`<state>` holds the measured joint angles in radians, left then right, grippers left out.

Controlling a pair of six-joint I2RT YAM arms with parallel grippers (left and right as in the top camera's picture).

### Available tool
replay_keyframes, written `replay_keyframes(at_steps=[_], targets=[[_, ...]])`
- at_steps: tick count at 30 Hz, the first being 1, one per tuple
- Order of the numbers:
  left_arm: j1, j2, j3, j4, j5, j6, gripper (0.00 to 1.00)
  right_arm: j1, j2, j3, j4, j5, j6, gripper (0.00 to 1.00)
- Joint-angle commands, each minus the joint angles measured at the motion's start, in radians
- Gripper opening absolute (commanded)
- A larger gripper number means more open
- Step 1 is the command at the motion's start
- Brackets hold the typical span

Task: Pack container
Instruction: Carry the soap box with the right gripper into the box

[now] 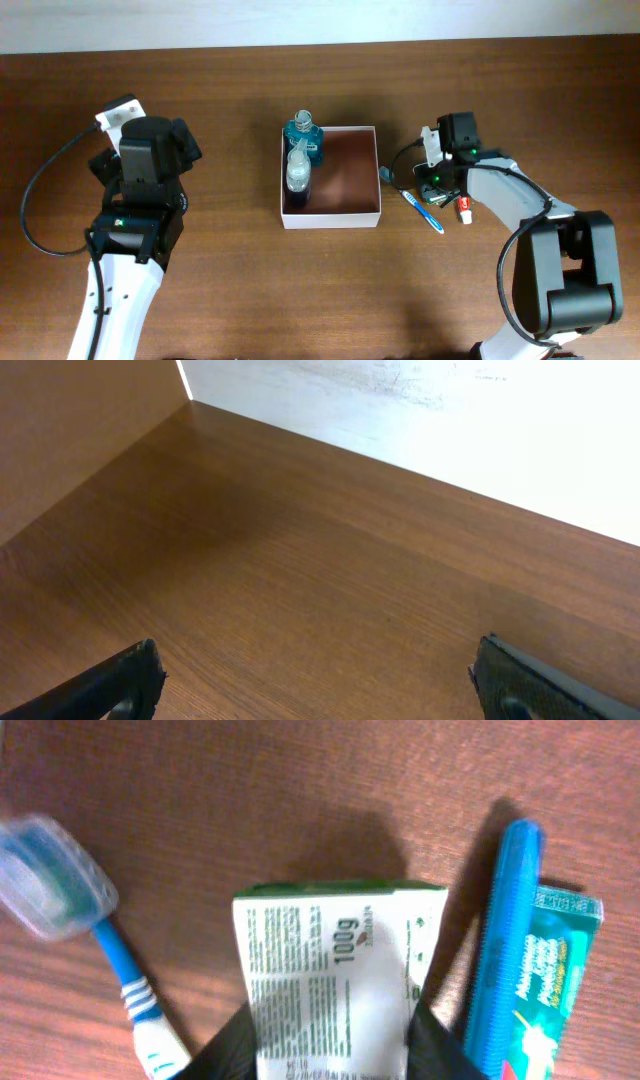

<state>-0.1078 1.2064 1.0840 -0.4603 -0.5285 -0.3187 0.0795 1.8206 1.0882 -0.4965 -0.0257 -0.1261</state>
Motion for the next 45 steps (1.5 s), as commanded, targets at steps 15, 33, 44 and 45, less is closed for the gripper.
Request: replay_keyframes(at_steps=[15,33,44,45], targets=[[0.004,0.005,0.007,0.002,-0.011,-0.014,0.99,0.02,-0.049,0.414,-0.405,-0.117,0.189,0.27],[0.004,0.005,0.007,0.002,-0.01,-0.014,0.99,0.278,-0.048,0.432,-0.359,-0.248,0.356,0.24],[0.004,0.005,0.007,0.002,-0.011,-0.014,0.99,0.407,-0.047,0.431,-0.33,-0.093,0.446,0.26],[0.004,0.005,0.007,0.002,-0.01,-0.014,0.99,0.415,-0.047,0.431,-0.33,-0.084,0.454,0.26]])
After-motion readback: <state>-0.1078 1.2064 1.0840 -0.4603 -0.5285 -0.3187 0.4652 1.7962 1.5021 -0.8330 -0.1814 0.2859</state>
